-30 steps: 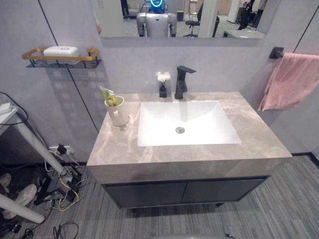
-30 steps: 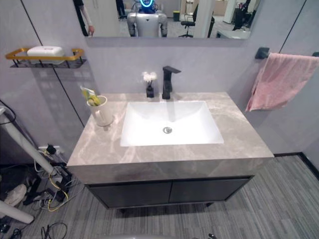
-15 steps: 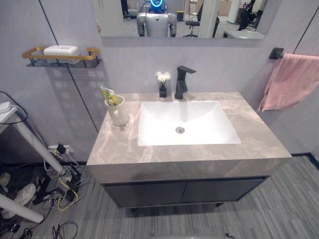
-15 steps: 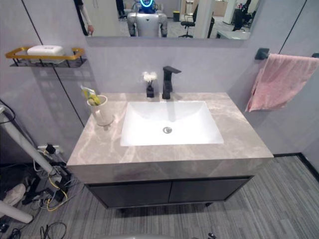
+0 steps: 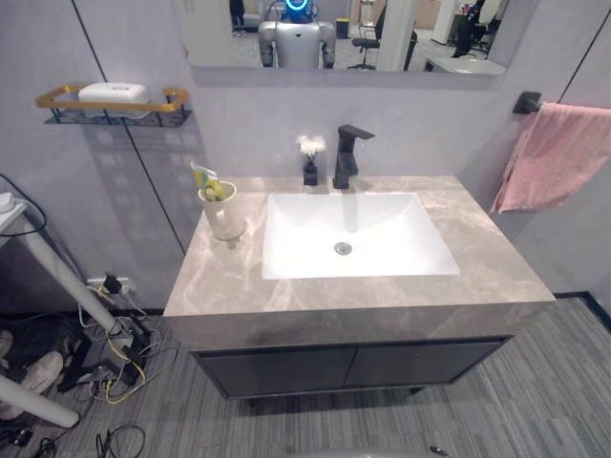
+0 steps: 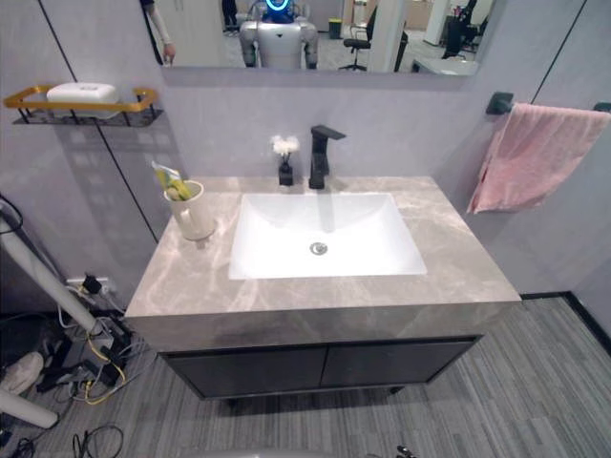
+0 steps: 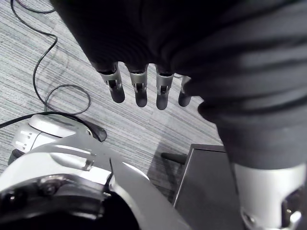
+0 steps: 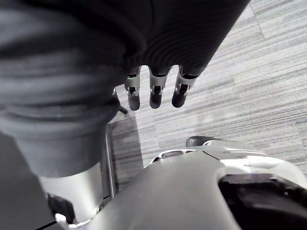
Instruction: Organize washtable
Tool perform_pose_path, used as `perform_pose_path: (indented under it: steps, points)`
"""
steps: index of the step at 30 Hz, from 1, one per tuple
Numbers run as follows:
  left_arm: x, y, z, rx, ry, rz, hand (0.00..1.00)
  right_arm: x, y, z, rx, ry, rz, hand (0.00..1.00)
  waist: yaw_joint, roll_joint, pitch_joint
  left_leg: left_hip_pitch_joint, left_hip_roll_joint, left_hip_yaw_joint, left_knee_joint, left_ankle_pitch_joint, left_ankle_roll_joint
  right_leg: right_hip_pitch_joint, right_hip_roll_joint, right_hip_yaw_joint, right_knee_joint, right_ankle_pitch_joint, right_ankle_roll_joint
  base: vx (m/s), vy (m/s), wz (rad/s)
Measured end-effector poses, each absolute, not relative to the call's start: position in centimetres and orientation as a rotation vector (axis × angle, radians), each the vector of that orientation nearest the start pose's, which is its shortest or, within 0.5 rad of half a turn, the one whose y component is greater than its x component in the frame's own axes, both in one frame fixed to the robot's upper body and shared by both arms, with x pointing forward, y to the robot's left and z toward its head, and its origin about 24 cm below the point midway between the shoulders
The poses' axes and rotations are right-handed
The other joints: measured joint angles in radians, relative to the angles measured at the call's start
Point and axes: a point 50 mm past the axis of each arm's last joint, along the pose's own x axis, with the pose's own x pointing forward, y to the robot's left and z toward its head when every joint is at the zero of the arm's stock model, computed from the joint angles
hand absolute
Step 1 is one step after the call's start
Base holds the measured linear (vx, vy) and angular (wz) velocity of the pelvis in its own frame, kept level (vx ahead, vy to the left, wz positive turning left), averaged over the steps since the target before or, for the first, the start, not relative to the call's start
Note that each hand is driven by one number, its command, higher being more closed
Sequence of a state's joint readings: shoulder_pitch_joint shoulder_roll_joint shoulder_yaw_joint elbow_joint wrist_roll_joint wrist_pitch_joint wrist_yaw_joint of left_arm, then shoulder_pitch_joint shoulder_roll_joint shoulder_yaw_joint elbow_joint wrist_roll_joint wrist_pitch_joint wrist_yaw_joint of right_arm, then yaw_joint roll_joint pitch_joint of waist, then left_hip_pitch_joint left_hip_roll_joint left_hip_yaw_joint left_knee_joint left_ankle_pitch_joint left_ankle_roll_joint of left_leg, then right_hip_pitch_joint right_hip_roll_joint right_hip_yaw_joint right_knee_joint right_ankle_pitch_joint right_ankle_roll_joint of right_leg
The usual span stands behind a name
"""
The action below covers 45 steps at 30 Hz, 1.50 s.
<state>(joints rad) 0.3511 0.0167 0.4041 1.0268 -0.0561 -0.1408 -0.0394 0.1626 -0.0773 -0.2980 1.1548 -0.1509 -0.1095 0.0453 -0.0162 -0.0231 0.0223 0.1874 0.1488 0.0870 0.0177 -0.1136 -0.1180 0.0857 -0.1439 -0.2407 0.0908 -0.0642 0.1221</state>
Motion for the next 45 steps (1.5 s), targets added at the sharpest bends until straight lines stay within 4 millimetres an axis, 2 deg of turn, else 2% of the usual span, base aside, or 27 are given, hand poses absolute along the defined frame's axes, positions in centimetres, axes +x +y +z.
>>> perform_pose_path:
  steps: [2, 3, 12, 21, 28, 34, 38, 40, 42, 45]
  points:
    - [-1.3, 21.4, -16.4, -0.209, 1.179, 0.517, 0.0, 4.2, -21.1, -16.9, -0.009, 1.201, -0.217, 0.0, 0.0, 0.0, 0.0, 0.0, 0.0, 0.0, 0.0, 0.0, 0.0, 0.0, 0.0, 0.0, 0.0, 0.0, 0.0, 0.0, 0.0, 0.0]
    - [-1.0, 21.2, -16.5, -0.215, 1.175, 0.511, 0.0, 4.7, -21.4, -16.9, -0.023, 1.191, -0.214, 0.0, 0.0, 0.015, 0.0, -0.004, 0.0, -0.001, 0.008, 0.0, 0.0, -0.006, 0.0, 0.002, 0.009, 0.0, 0.0, 0.0, 0.0, 0.0]
    - [-0.7, 21.2, -16.5, -0.218, 1.168, 0.512, 0.0, 4.6, -21.6, -16.8, -0.005, 1.191, -0.244, 0.0, 0.001, 0.015, 0.0, -0.023, 0.0, -0.004, 0.007, 0.0, 0.0, -0.02, 0.0, -0.004, -0.003, 0.002, -0.003, 0.0, 0.0, 0.0]
    - [-0.3, 21.4, -16.7, -0.272, 1.162, 0.571, 0.0, 4.0, -22.6, -16.8, 0.121, 1.176, -0.451, 0.0, 0.002, 0.021, -0.01, -0.037, -0.012, 0.004, -0.017, 0.001, 0.0, -0.005, 0.0, -0.012, -0.092, 0.047, 0.011, 0.06, 0.023, -0.01]
    - [1.3, 21.6, -16.6, -0.282, 1.122, 0.58, 0.0, 4.4, -22.5, -16.8, 0.122, 1.167, -0.449, 0.0, 0.001, 0.013, -0.003, -0.022, -0.014, 0.003, -0.017, 0.001, 0.0, 0.026, -0.001, -0.028, -0.113, 0.051, 0.007, 0.03, 0.008, 0.03]
    - [1.3, 21.5, -16.7, -0.282, 1.123, 0.576, 0.0, 4.5, -22.5, -16.7, 0.121, 1.165, -0.449, 0.0, 0.001, 0.024, 0.011, -0.022, -0.013, 0.003, -0.02, 0.001, 0.0, 0.032, 0.0, -0.031, -0.126, 0.062, 0.01, -0.06, 0.001, 0.02]
    - [1.5, 21.6, -16.6, -0.28, 1.12, 0.576, 0.0, 4.0, -22.7, -16.7, 0.139, 1.168, -0.481, 0.0, -0.004, 0.021, 0.014, -0.05, -0.012, 0.001, 0.003, -0.002, 0.002, 0.014, -0.001, -0.032, -0.119, 0.065, 0.01, -0.04, -0.001, 0.02]
    - [2.2, 21.7, -16.6, -0.282, 1.103, 0.575, 0.0, 4.3, -23.0, -16.6, 0.16, 1.148, -0.512, 0.0, -0.007, 0.02, 0.021, -0.128, 0.001, 0.0, 0.109, -0.05, 0.002, -0.046, -0.002, -0.024, -0.053, 0.04, 0.004, -0.05, 0.001, -0.1]
    - [3.0, 21.4, -16.6, -0.303, 1.084, 0.578, 0.0, 4.9, -23.5, -16.4, 0.184, 1.116, -0.551, 0.0, -0.003, 0.024, 0.082, -0.173, 0.013, -0.043, 0.269, -0.153, -0.001, -0.111, 0.009, 0.029, 0.062, -0.011, -0.005, -0.09, 0.034, -0.51]
    - [3.0, 21.3, -16.6, -0.324, 1.077, 0.601, 0.0, 3.8, -23.2, -16.5, 0.192, 1.135, -0.561, 0.0, -0.007, 0.022, 0.08, -0.174, 0.014, 0.012, 0.321, -0.202, 0.011, -0.158, 0.017, 0.107, 0.108, -0.021, 0.002, -0.04, 0.069, -0.73]
